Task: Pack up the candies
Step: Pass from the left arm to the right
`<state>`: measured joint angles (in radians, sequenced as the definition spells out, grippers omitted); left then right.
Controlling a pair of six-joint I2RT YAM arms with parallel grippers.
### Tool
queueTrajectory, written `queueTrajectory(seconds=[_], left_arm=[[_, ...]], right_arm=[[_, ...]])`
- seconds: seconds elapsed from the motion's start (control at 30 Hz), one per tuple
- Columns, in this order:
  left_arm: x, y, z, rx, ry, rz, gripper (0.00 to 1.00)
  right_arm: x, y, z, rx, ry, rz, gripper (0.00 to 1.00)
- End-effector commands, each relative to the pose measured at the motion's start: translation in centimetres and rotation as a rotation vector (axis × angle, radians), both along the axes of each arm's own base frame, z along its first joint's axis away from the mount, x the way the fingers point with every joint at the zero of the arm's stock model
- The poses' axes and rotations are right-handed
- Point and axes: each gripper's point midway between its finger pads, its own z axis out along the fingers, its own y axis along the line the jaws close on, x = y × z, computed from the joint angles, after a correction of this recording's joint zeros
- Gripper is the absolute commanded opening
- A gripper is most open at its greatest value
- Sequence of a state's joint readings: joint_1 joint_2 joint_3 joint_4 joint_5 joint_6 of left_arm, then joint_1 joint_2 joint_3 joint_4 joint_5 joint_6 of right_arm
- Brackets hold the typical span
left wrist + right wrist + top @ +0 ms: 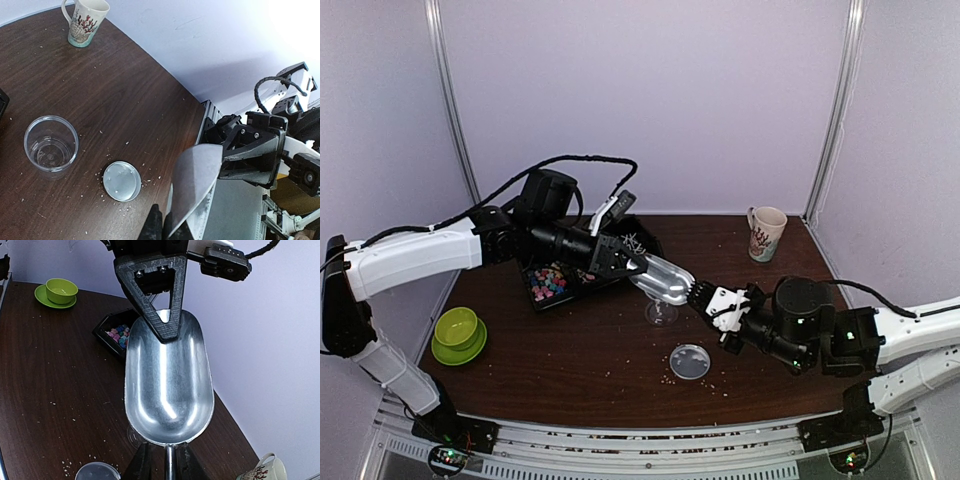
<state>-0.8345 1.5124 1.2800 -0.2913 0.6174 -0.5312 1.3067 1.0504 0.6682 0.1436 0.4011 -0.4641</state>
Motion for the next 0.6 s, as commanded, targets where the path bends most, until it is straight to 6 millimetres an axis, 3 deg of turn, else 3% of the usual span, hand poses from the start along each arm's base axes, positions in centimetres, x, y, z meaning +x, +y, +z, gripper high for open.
queueTrajectory(seconds=[0.0, 0.33, 0.57], left_arm=[[-0.4, -0.3, 1.8, -0.066, -0.034, -0.029, 0.00], [-0.4, -0.2, 2.0, -0.065, -0.040, -0.030, 0.00], [-0.3, -0.3, 1.4, -0.052, -0.030, -0.027, 0.00]], right_arm=[[0.3, -0.4, -0.2, 0.009, -0.004, -0.036, 0.20], [0.7, -1.0, -0.4, 0.003, -0.022, -0.066, 0.18], [0.2, -0.9, 0.7, 0.058, -0.017, -0.034, 0.17]])
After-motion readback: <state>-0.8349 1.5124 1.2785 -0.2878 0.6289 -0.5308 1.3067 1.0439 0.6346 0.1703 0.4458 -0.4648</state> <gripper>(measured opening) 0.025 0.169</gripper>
